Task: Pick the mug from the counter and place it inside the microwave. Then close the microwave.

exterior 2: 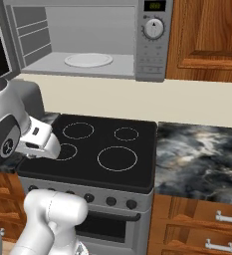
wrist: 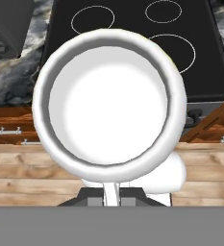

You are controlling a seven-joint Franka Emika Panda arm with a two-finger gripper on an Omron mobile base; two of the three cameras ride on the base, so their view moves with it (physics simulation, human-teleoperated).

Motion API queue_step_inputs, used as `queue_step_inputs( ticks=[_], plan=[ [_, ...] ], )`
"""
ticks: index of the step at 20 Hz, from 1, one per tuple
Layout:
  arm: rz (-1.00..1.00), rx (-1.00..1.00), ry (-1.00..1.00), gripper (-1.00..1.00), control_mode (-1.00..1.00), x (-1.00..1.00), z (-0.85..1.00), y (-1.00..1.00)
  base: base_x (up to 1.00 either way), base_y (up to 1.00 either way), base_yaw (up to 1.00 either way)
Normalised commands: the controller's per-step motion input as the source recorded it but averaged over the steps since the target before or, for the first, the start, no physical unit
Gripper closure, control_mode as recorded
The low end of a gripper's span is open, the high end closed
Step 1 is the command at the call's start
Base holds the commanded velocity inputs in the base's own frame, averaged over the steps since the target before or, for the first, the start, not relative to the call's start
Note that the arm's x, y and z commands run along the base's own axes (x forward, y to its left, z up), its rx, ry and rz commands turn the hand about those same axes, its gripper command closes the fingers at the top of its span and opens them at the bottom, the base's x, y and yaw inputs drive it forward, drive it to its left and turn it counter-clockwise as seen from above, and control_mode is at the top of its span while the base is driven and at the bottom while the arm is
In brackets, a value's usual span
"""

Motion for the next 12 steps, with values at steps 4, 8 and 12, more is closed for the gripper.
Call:
queue_step_inputs(
  ticks=[4, 8, 12],
  plan=[
    [0.00, 0.00, 0.00, 1.00, 1.00, 0.00, 0.00, 0.00, 0.00, 0.00, 0.00],
    [0.00, 0.00, 0.00, 1.00, 1.00, 0.00, 0.00, 0.00, 0.00, 0.00, 0.00],
    [0.00, 0.00, 0.00, 1.00, -1.00, 0.00, 0.00, 0.00, 0.00, 0.00, 0.00]
  ],
)
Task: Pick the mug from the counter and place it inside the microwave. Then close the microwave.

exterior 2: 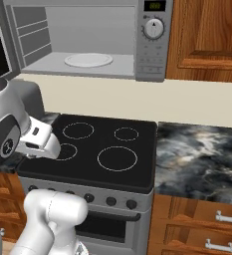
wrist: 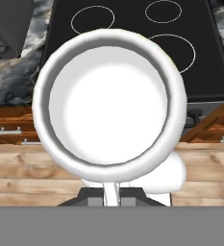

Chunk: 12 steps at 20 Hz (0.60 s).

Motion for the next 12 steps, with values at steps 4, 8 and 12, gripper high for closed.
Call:
queue_step_inputs(
  ticks=[4, 8, 12],
  plan=[
    [0.00, 0.00, -0.01, 1.00, -1.00, -0.02, 0.00, 0.00, 0.00, 0.00, 0.00],
    [0.00, 0.00, 0.00, 1.00, -1.00, 0.00, 0.01, 0.00, 0.00, 0.00, 0.00],
    [0.01, 0.00, -0.04, 1.00, -1.00, -0.18, 0.44, 0.03, 0.00, 0.00, 0.00]
  ],
)
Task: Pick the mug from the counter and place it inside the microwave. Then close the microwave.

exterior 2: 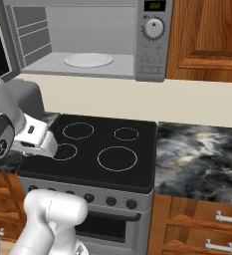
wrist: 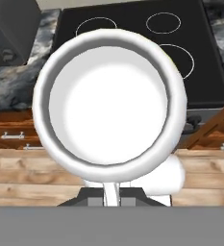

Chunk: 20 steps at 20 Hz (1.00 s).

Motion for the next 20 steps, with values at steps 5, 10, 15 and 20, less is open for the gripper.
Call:
queue_step_inputs(
  ticks=[5, 10, 15, 20],
  plan=[
    [0.05, 0.00, -0.14, 1.00, -1.00, 0.10, 0.93, 0.00, 0.00, 0.00, 0.00],
    [0.04, 0.00, -0.14, 1.00, -1.00, 0.71, 0.71, 0.00, 0.00, 0.00, 0.00],
    [0.02, 0.00, -0.06, 1.00, -1.00, 0.96, 0.40, 0.01, 0.00, 0.00, 0.00],
    [0.00, 0.00, -0.02, 1.00, -1.00, 0.81, 0.09, 0.04, 0.00, 0.00, 0.00]
  ],
)
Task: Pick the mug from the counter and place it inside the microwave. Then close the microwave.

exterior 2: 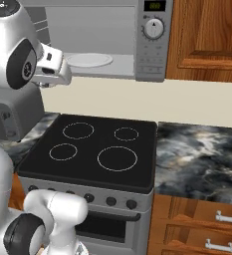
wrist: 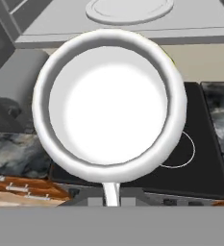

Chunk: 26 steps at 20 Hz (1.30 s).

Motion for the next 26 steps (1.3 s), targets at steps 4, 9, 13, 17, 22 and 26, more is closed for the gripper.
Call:
queue_step_inputs(
  ticks=[4, 9, 13, 17, 22, 26],
  plan=[
    [0.00, 0.00, -0.05, 1.00, -1.00, 0.90, 0.00, 0.11, 0.00, 0.00, 0.00],
    [-0.01, 0.00, -0.03, 1.00, -1.00, 0.59, 0.08, 0.25, 0.00, 0.00, 0.00],
    [-0.07, 0.00, 0.00, 1.00, -1.00, 0.38, 0.00, 0.26, 0.00, 0.00, 0.00],
    [-0.10, 0.00, 0.00, 1.00, -1.00, 0.42, -0.06, 0.07, 0.00, 0.00, 0.00],
    [-0.04, 0.00, 0.00, 1.00, -1.00, 0.68, -0.12, 0.00, 0.00, 0.00, 0.00],
    [0.00, 0.00, 0.00, 1.00, -1.00, 0.60, -0.01, -0.02, 0.00, 0.00, 0.00]
  ],
)
